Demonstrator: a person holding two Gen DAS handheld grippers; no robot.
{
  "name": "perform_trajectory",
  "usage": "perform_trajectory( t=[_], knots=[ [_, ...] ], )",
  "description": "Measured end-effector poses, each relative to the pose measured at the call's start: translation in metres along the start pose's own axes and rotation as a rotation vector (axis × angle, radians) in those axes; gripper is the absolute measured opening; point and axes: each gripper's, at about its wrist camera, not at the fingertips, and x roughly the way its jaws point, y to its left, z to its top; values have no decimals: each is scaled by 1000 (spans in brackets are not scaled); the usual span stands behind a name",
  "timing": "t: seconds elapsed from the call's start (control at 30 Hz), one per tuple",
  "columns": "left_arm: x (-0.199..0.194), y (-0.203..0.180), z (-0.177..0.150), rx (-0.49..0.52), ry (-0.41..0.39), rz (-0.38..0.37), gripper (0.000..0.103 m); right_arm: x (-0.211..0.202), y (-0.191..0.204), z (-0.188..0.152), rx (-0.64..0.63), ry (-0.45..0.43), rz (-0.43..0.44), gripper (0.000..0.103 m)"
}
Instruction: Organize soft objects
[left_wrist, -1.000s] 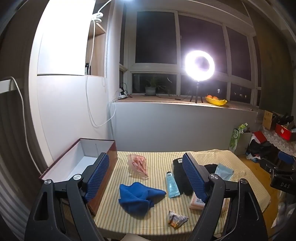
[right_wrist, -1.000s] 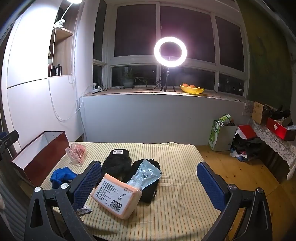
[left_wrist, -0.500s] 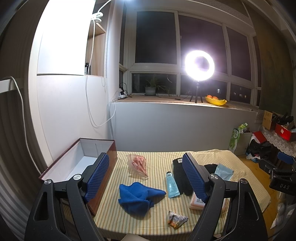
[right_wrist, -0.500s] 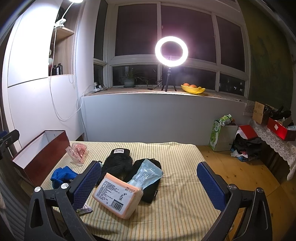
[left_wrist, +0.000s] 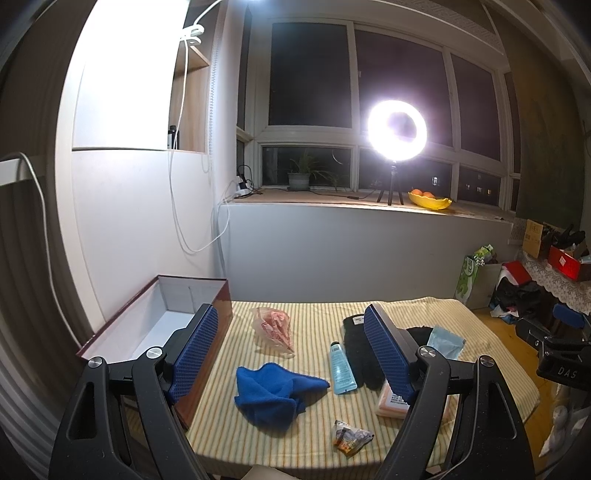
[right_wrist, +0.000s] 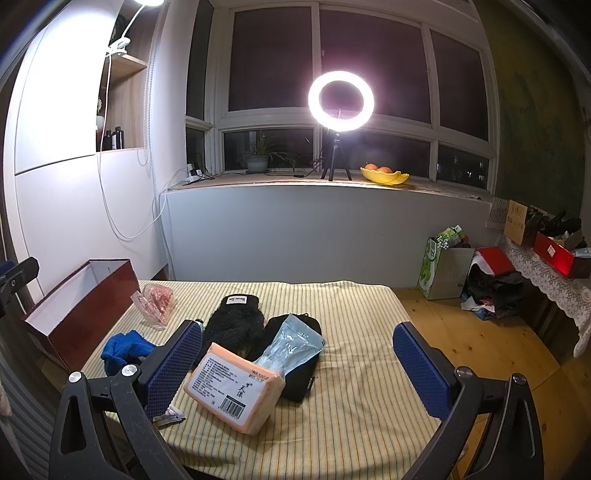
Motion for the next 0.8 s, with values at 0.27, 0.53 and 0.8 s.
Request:
perform_trajectory(
  t=[0.27, 0.53, 0.8],
  knots=[
    [0, -1, 0, 1, 0, -1, 81, 0, -1, 0, 0, 2, 1, 102],
    [1, -1, -1, 0, 0, -3, 81, 1, -1, -1, 1, 3, 1, 102],
    [1, -5, -2, 2, 2, -6, 81, 1, -2, -2, 3, 4, 2, 102]
  ],
)
